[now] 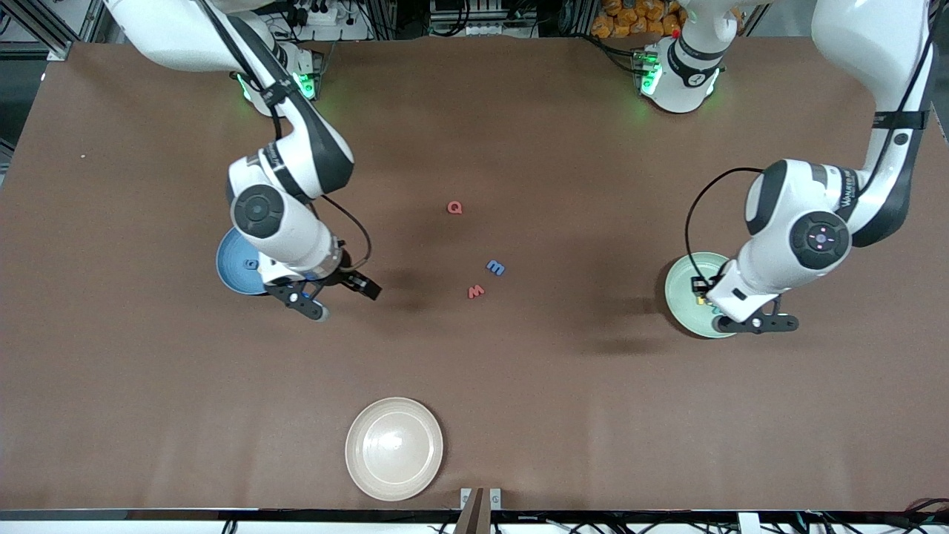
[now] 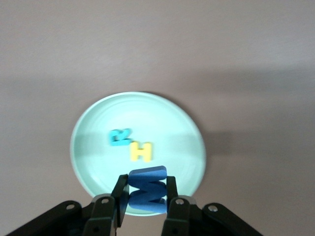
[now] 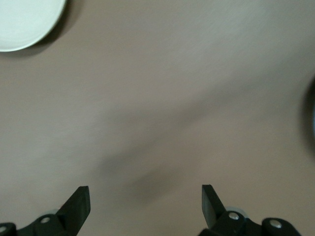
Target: Sort upper and lower case letters into plates
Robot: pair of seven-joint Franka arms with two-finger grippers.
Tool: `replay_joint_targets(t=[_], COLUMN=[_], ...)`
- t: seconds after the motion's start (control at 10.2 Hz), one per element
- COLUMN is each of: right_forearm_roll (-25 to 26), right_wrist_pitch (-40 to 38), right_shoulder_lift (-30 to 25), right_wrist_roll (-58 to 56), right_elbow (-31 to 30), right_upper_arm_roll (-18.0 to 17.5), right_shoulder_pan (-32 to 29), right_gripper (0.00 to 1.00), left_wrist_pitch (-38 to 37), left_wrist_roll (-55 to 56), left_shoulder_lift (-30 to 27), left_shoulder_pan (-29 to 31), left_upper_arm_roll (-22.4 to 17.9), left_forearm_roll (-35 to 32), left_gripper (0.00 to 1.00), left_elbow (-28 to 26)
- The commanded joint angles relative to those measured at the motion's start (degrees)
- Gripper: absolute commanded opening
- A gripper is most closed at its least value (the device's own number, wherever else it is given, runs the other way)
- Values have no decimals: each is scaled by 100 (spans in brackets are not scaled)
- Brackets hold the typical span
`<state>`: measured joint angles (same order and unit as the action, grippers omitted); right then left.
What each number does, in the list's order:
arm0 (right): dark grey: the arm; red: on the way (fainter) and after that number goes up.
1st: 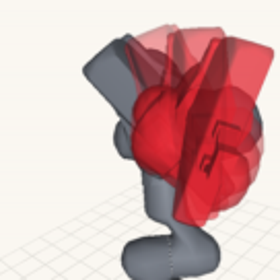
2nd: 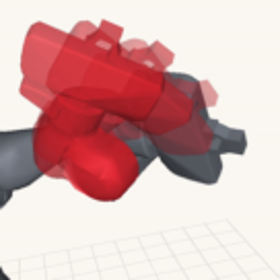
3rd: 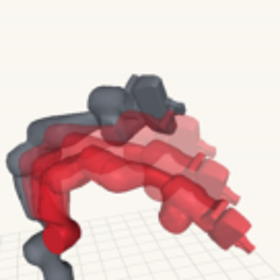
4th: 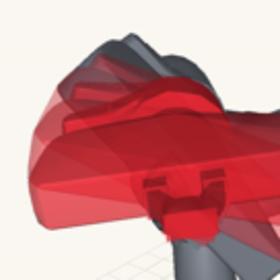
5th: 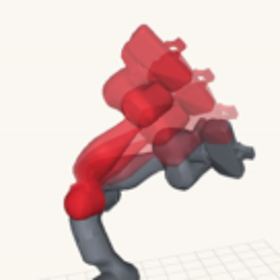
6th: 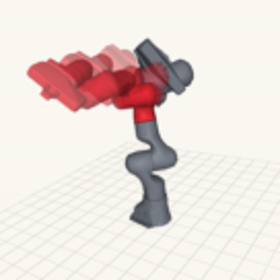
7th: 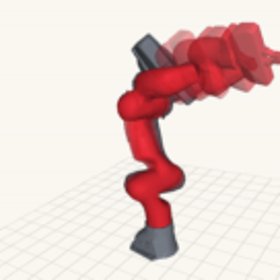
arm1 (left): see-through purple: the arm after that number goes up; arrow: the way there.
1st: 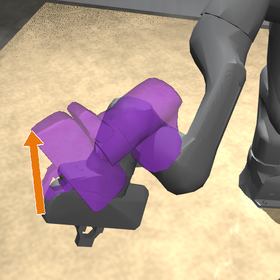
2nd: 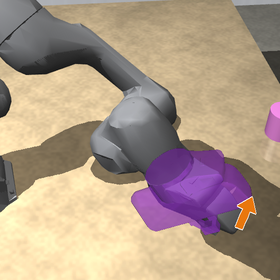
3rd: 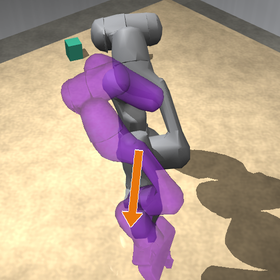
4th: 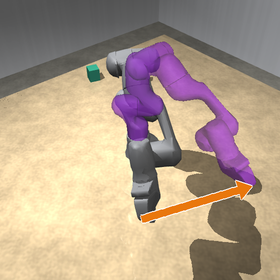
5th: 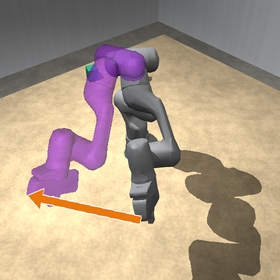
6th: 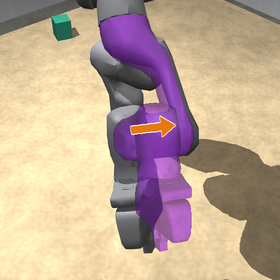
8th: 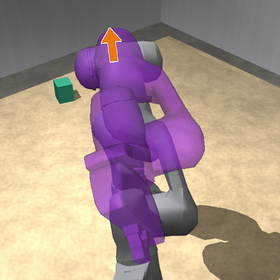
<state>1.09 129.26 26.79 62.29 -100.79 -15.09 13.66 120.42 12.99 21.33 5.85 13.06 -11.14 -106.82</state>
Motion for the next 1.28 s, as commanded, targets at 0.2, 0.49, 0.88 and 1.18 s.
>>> replay_joint_targets(t=[0.2,0.49,0.88,1.18], right_forearm_roll=[592,805,1157,1157], right_wrist_pitch=[-68,661,294,231], right_shoulder_lift=[1247,1792,2628,2823], right_wrist_roll=[2003,2909,3579,3659], right_elbow=[1464,1728,2686,2837], right_upper_arm_roll=[32,32,59,164], right_shoulder_pan=[786,1155,1674,1886], right_gripper=[100,100,100,100], left_wrist_pitch=[-28,-54,-352,-510], left_wrist_roll=[27,19,46,46], left_shoulder_lift=[38,-207,-752,-1130], left_shoulder_pan=[-136,-145,-417,-479], left_upper_arm_roll=[-348,-401,-401,-349], left_forearm_roll=[-125,-116,-46,-37], left_gripper=[99,100,100,100], left_elbow=[-120,-49,12,12])
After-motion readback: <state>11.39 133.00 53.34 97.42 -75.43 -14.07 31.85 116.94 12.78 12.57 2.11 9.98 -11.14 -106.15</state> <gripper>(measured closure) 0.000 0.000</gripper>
